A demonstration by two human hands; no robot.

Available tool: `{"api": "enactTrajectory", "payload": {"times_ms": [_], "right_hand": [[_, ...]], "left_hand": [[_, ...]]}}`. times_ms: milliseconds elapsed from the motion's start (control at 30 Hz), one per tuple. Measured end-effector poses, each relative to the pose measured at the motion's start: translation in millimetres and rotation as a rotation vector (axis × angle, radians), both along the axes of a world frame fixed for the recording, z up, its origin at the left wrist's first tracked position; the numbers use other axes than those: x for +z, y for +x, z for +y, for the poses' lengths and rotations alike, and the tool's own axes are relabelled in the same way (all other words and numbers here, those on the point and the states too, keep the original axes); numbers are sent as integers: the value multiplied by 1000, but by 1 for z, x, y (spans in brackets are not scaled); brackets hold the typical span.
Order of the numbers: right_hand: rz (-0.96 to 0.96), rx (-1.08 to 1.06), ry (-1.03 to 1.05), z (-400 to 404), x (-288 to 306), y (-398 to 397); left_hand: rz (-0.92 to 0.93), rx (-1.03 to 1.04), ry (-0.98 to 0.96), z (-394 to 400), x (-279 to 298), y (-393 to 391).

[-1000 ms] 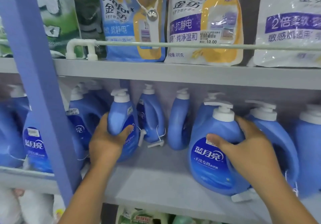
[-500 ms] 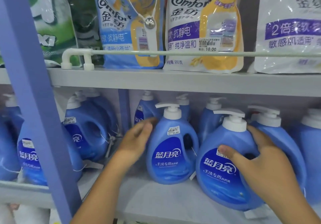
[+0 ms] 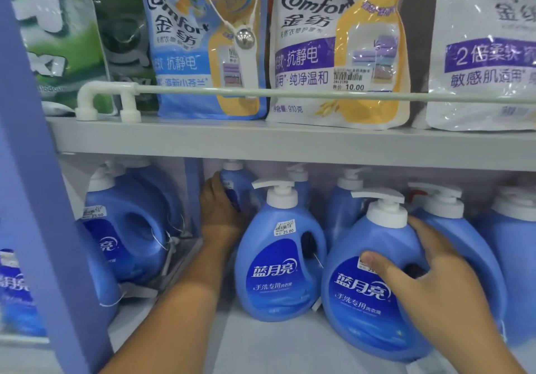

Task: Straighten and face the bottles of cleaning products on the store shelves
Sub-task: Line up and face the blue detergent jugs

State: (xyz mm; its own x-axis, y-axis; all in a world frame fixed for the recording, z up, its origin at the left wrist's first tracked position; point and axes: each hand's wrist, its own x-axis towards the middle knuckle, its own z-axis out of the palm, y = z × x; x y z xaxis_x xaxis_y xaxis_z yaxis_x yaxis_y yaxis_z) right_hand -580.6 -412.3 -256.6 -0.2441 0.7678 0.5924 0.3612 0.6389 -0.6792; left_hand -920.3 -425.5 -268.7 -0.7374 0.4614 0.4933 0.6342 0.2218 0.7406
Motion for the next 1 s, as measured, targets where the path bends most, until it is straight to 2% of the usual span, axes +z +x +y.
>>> {"api": "enactTrajectory", "payload": {"times_ms": [200, 300, 367, 467, 533, 600, 767, 1000], "right_hand": [[-22, -24, 2, 2, -3, -1], [-21, -33, 5, 2, -4, 0], [-14, -15, 4, 1, -3, 1], [3, 27, 0, 0, -1, 0], [32, 76, -24, -1, 1, -4], [60, 152, -41, -5, 2, -13], [62, 276, -68, -14, 2, -31], [84, 293, -42, -15, -3, -40]], "left_hand": [[147, 87, -103, 1, -12, -14], [77, 46, -105, -6, -10, -9], [4, 16, -10, -22, -1, -1], [-284, -184, 283, -65, 14, 30], [-346, -447, 248, -91, 11, 61], [-298, -587, 128, -103, -1, 86], [-275, -424, 84, -128, -10, 69], [-119, -191, -1, -134, -1, 26]]}}
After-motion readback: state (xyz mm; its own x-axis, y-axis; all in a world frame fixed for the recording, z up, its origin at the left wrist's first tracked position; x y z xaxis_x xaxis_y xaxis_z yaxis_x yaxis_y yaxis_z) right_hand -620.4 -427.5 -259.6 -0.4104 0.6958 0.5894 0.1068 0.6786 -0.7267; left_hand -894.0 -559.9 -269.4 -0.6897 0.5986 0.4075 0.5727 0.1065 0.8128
